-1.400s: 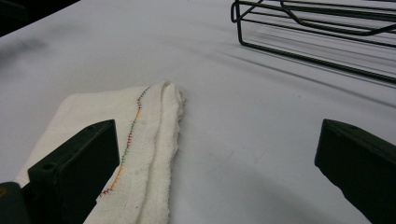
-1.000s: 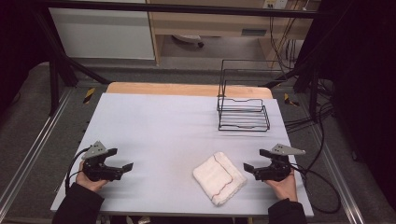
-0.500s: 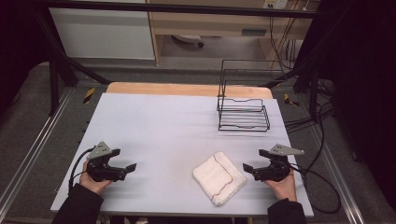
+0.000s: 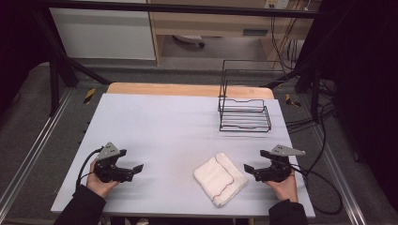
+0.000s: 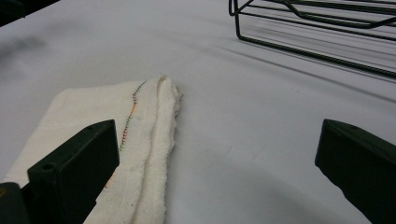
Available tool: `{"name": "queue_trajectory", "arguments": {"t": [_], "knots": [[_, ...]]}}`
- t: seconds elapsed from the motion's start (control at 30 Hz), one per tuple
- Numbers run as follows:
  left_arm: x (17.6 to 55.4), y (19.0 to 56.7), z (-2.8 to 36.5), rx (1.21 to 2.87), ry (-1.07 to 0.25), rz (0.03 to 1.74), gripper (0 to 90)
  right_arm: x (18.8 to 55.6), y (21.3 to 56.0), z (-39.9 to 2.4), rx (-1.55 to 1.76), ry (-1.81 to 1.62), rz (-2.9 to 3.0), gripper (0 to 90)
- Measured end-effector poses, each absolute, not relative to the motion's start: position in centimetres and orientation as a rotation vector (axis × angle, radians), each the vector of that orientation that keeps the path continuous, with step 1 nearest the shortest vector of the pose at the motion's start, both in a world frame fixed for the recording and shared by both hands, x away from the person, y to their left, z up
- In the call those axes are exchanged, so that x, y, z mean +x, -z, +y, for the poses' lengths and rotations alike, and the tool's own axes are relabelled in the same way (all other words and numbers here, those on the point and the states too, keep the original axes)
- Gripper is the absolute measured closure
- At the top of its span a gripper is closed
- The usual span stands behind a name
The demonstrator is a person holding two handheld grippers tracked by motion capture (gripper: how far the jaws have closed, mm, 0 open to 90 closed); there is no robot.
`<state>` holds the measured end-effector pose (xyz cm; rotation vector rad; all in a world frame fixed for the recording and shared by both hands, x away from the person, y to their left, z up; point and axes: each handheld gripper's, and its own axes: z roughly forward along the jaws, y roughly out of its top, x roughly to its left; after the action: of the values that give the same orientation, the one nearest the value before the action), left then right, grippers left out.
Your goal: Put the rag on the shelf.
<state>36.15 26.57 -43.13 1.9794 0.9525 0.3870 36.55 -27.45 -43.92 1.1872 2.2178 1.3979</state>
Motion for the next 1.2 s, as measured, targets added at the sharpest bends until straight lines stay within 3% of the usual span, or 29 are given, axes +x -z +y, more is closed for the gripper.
{"name": "queue_trajectory", "arguments": {"t": [0.83,1.2], "knots": [[36.2,43.1,18.5,2.039,-0.322,0.923,6.7,36.6,44.0,-27.4,1.192,-1.376,2.225,0.3],[36.3,43.3,14.0,2.045,-0.264,0.91,14.2,36.6,44.0,-27.3,1.194,-1.374,2.226,0.3]]}}
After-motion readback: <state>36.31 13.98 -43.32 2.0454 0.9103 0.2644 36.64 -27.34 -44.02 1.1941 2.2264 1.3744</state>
